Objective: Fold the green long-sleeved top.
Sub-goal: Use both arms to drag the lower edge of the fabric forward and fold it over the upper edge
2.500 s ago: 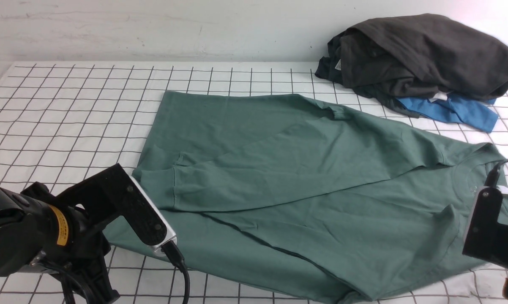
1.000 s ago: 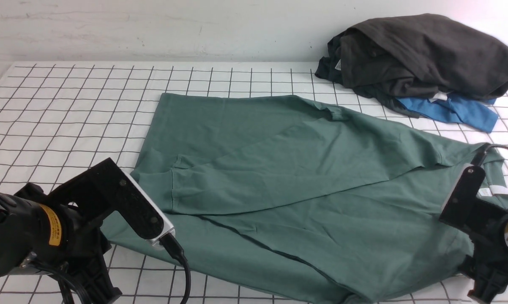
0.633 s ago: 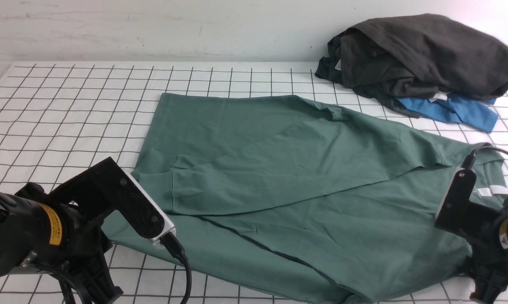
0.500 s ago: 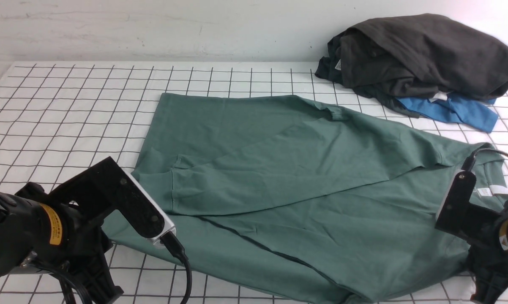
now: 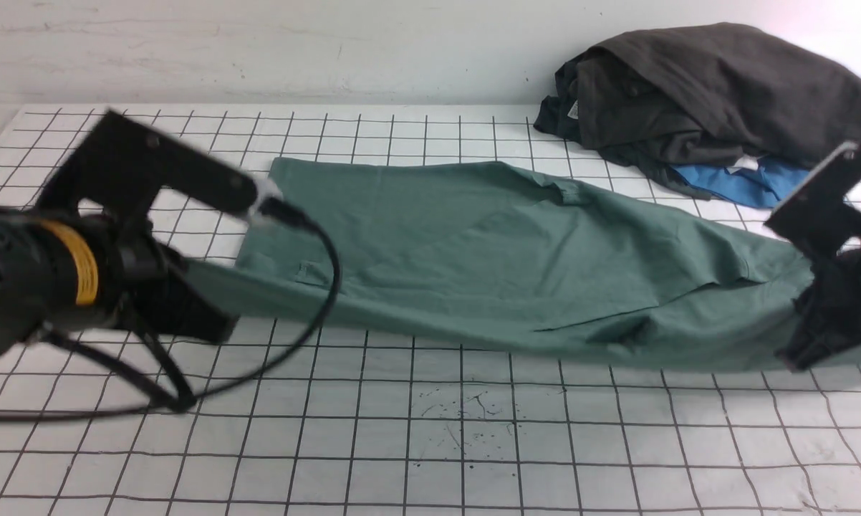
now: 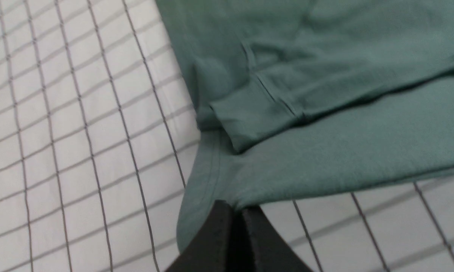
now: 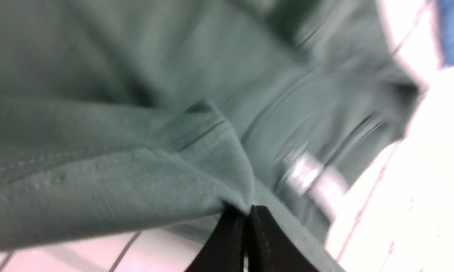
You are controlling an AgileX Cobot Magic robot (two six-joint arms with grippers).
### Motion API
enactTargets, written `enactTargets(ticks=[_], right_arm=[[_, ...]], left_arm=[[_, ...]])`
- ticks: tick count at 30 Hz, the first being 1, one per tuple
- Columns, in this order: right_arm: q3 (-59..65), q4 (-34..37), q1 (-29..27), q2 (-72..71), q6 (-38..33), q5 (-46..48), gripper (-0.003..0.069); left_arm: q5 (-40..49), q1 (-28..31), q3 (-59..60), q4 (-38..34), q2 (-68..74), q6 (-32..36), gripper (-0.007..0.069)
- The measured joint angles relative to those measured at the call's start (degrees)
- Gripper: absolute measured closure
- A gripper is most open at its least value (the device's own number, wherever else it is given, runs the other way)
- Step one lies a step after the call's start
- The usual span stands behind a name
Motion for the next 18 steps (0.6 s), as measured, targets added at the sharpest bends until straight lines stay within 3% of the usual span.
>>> enactTargets(ticks=[4,13,17,18], right_arm=[[-11.14,0.0,-0.61,4.87,0.2,0.26,0.0664],[-37.92,4.53,-2.16,26.78,3.15,2.64,0.0664],[-47.46,5.34,-2.11,36.24,10.66,6.21,0.0636],[-50.13,5.48,-2.11,38.48,12.74,8.21,0.0615]], left_arm=[[-1.15,4.03,-10.71,3.34,7.51,-3.86,0.0629],[-3.54,12.03,-40.32,4.68,37.55,-4.73,0.0618],[-0.92,14.09,-56.61,4.61,53.16,-4.73,0.051],[1.74,14.39,-62.14,4.61,58.5,-4.53,0.0445]])
